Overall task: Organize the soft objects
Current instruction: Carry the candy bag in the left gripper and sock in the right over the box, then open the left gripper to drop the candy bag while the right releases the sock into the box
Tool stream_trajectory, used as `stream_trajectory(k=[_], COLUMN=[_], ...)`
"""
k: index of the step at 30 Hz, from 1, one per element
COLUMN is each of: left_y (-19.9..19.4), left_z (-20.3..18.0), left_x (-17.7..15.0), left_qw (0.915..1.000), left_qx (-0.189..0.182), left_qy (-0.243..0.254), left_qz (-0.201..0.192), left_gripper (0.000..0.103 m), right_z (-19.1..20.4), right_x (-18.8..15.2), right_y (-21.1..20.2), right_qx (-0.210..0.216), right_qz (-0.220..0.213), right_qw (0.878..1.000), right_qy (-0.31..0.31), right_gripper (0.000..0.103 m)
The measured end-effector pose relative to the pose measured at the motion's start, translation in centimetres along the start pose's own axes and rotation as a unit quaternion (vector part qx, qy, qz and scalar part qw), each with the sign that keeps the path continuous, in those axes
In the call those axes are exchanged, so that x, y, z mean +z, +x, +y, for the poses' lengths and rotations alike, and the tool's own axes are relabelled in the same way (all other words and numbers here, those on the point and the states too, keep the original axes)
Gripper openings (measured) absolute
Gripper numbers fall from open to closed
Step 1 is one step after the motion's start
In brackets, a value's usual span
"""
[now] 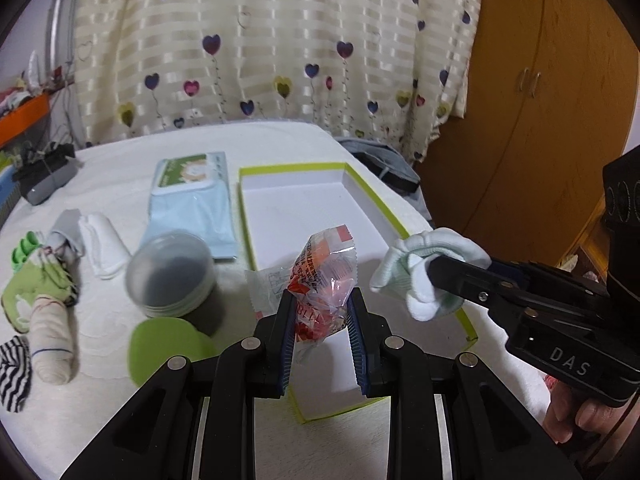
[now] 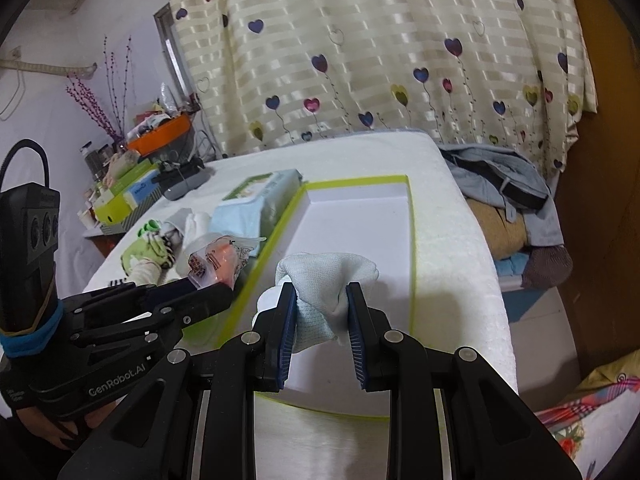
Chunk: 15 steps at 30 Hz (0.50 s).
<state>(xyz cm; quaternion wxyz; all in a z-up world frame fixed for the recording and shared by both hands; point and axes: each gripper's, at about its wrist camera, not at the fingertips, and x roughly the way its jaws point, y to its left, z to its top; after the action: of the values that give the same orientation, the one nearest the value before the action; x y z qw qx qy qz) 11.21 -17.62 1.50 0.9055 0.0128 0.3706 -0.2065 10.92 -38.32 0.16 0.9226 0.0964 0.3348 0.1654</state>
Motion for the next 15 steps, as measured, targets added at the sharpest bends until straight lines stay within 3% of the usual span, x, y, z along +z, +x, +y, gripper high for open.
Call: stream_trajectory(k=[11,15], left_y=[2.7,3.4], left_z=[-0.1,-0.3], left_x=[-0.2,-0.3], left_qw=[0.9996,0.9994], left_qx=[-0.007,-0.009], left_qy=[0.001,0.002], left_qz=[0.026,0.033], left_gripper=[0.024,0.028], right_z=[-1.7,-2.2], right_x=[-0.7,-0.9], right_y=[2.6,3.2], right_qx=[-0.013,-0.026], right_qz=[0.039,0.049], right_qw=[0.999,0.998], right_qy=[0.007,0.01], right_gripper=[0.028,0.029])
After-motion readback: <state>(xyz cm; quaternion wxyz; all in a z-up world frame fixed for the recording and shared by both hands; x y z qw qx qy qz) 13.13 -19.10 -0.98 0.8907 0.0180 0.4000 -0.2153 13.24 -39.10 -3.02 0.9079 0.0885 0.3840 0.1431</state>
